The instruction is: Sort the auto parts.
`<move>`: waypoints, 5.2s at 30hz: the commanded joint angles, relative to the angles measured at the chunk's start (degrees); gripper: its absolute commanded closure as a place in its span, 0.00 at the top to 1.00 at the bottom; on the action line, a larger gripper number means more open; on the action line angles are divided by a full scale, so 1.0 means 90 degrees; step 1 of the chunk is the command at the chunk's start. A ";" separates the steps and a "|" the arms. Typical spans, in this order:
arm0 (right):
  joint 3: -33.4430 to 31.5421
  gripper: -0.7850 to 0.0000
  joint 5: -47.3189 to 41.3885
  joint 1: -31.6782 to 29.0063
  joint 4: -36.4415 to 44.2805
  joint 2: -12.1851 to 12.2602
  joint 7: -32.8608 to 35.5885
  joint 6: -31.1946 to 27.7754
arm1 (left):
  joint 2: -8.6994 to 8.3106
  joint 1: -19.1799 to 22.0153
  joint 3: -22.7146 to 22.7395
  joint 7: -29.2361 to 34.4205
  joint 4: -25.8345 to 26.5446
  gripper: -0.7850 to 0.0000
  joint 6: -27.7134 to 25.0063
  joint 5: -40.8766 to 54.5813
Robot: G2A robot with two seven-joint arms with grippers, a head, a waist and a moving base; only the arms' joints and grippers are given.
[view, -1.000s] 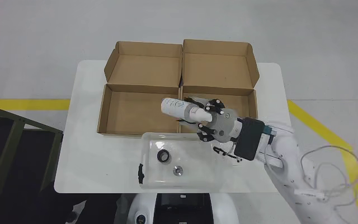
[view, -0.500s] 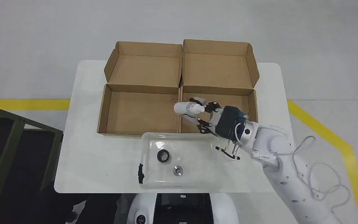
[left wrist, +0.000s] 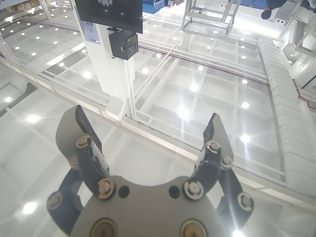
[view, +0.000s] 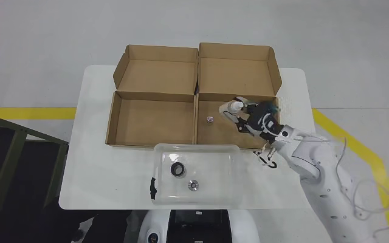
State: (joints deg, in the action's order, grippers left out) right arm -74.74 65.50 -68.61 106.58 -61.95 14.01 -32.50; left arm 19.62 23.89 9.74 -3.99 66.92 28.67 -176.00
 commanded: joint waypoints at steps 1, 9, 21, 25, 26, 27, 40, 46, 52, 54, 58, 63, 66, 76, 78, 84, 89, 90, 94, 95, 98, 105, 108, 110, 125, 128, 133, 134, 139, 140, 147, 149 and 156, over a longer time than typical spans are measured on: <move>0.0018 0.00 -0.0050 0.0035 -0.0078 -0.0002 0.0172 0.0036 | 0.0000 0.0000 0.0000 0.0000 0.0000 1.00 0.0000 0.0000; 0.0258 0.00 -0.0220 0.0352 -0.0892 -0.0052 0.0380 0.0138 | 0.0000 0.0000 0.0000 0.0000 0.0000 1.00 0.0000 0.0000; 0.0763 0.00 -0.0279 0.0735 -0.1635 -0.0168 0.0535 0.0407 | 0.0000 0.0000 0.0000 0.0000 0.0000 1.00 0.0000 0.0000; 0.0933 0.00 -0.0319 0.0869 -0.1806 -0.0211 0.0633 0.0449 | 0.0000 0.0000 0.0000 0.0000 0.0000 1.00 0.0000 0.0000; 0.0956 0.00 -0.0341 0.0897 -0.1855 -0.0219 0.0647 0.0453 | 0.0000 0.0000 0.0000 0.0000 0.0000 1.00 0.0000 0.0000; 0.0976 0.00 -0.0354 0.0926 -0.1901 -0.0225 0.0663 0.0453 | 0.0000 0.0000 0.0000 0.0000 0.0000 1.00 0.0000 0.0000; 0.1176 0.00 -0.0617 0.1162 -0.2339 -0.0295 0.0928 0.0384 | 0.0000 0.0000 0.0000 0.0000 0.0000 1.00 0.0000 0.0000; 0.1296 0.35 -0.0667 0.1260 -0.2505 -0.0332 0.0990 0.0374 | 0.0000 0.0000 0.0000 0.0000 0.0000 1.00 0.0000 0.0000; 0.1345 1.00 -0.0658 0.1274 -0.2514 -0.0346 0.1005 0.0329 | 0.0000 0.0000 0.0000 0.0000 0.0000 1.00 0.0000 0.0000; 0.1332 1.00 -0.0651 0.1261 -0.2464 -0.0344 0.1006 0.0329 | 0.0000 0.0000 0.0000 0.0000 0.0000 1.00 0.0000 0.0000; 0.1241 1.00 -0.0553 0.1192 -0.2190 -0.0323 0.0986 0.0362 | 0.0000 0.0000 0.0000 0.0000 0.0000 1.00 0.0000 0.0000; 0.1056 1.00 -0.0351 0.1042 -0.1609 -0.0270 0.1065 0.0356 | 0.0000 0.0000 0.0000 0.0000 0.0000 1.00 0.0000 0.0000; 0.0934 1.00 -0.0263 0.0932 -0.1182 -0.0235 0.1151 0.0320 | 0.0000 0.0000 0.0000 0.0000 0.0000 1.00 0.0000 0.0000; 0.0815 1.00 -0.0250 0.0539 0.0330 -0.0146 0.1456 -0.0225 | 0.0000 0.0000 0.0000 0.0000 0.0000 1.00 0.0000 0.0000; 0.0879 1.00 -0.0244 0.0449 0.0585 -0.0136 0.1581 -0.0314 | 0.0000 0.0000 0.0000 0.0000 0.0000 1.00 0.0000 0.0000; 0.1246 1.00 -0.0222 0.0306 0.1182 -0.0131 0.1952 -0.0585 | 0.0000 0.0000 0.0000 0.0000 0.0000 1.00 0.0000 0.0000; 0.1587 1.00 -0.0457 0.0407 0.1200 -0.0143 0.2030 -0.1079 | 0.0000 0.0000 0.0000 0.0000 0.0000 1.00 0.0000 0.0000; 0.1652 1.00 -0.0448 0.0431 0.1194 -0.0145 0.2098 -0.1113 | 0.0000 0.0000 0.0000 0.0000 0.0000 1.00 0.0000 0.0000; 0.1957 1.00 -0.0510 0.0493 0.1116 -0.0162 0.2298 -0.1281 | 0.0000 0.0000 0.0000 0.0000 0.0000 1.00 0.0000 0.0000; 0.2043 1.00 -0.0504 0.0493 0.1099 -0.0167 0.2354 -0.1284 | 0.0000 0.0000 0.0000 0.0000 0.0000 1.00 0.0000 0.0000; 0.2287 1.00 -0.0482 0.0435 0.1007 -0.0190 0.2378 -0.1198 | 0.0000 0.0000 0.0000 0.0000 0.0000 1.00 0.0000 0.0000; 0.2509 1.00 -0.0048 0.0341 0.0727 -0.0193 0.2317 -0.1141 | 0.0000 0.0000 0.0000 0.0000 0.0000 1.00 0.0000 0.0000; 0.2528 1.00 0.0104 0.0302 0.0676 -0.0179 0.2443 -0.1090 | 0.0000 0.0000 0.0000 0.0000 0.0000 1.00 0.0000 0.0000; 0.2544 1.00 0.0157 0.0267 0.0667 -0.0171 0.2460 -0.1084 | 0.0000 0.0000 0.0000 0.0000 0.0000 1.00 0.0000 0.0000; 0.2369 0.90 0.0042 0.0072 0.0478 -0.0033 0.3228 -0.1354 | 0.0000 0.0000 0.0000 0.0000 0.0000 1.00 0.0000 0.0000; 0.2364 0.85 -0.0046 0.0075 0.0404 -0.0016 0.3316 -0.1395 | 0.0000 0.0000 0.0000 0.0000 0.0000 1.00 0.0000 0.0000; 0.2487 0.80 -0.0110 0.0191 0.0264 -0.0020 0.3477 -0.1434 | 0.0000 0.0000 0.0000 0.0000 0.0000 1.00 0.0000 0.0000; 0.2513 0.79 -0.0134 0.0217 0.0235 -0.0023 0.3498 -0.1438 | 0.0000 0.0000 0.0000 0.0000 0.0000 1.00 0.0000 0.0000; 0.2683 0.76 -0.0229 0.0363 0.0102 -0.0039 0.3736 -0.1453 | 0.0000 0.0000 0.0000 0.0000 0.0000 1.00 0.0000 0.0000; 0.2724 0.76 -0.0256 0.0389 0.0071 -0.0045 0.3764 -0.1452 | 0.0000 0.0000 0.0000 0.0000 0.0000 1.00 0.0000 0.0000; 0.2987 0.74 -0.0373 0.0589 -0.0194 -0.0095 0.3828 -0.1390 | 0.0000 0.0000 0.0000 0.0000 0.0000 1.00 0.0000 0.0000; 0.3086 0.73 -0.0400 0.0647 -0.0267 -0.0115 0.3816 -0.1399 | 0.0000 0.0000 0.0000 0.0000 0.0000 1.00 0.0000 0.0000; 0.3456 0.71 -0.0445 0.0895 -0.0567 -0.0214 0.3730 -0.1366 | 0.0000 0.0000 0.0000 0.0000 0.0000 1.00 0.0000 0.0000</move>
State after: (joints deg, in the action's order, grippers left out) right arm -43.96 61.51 -60.79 101.79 -63.79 47.64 -44.86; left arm 19.62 23.89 9.74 -3.99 66.92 28.67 -176.00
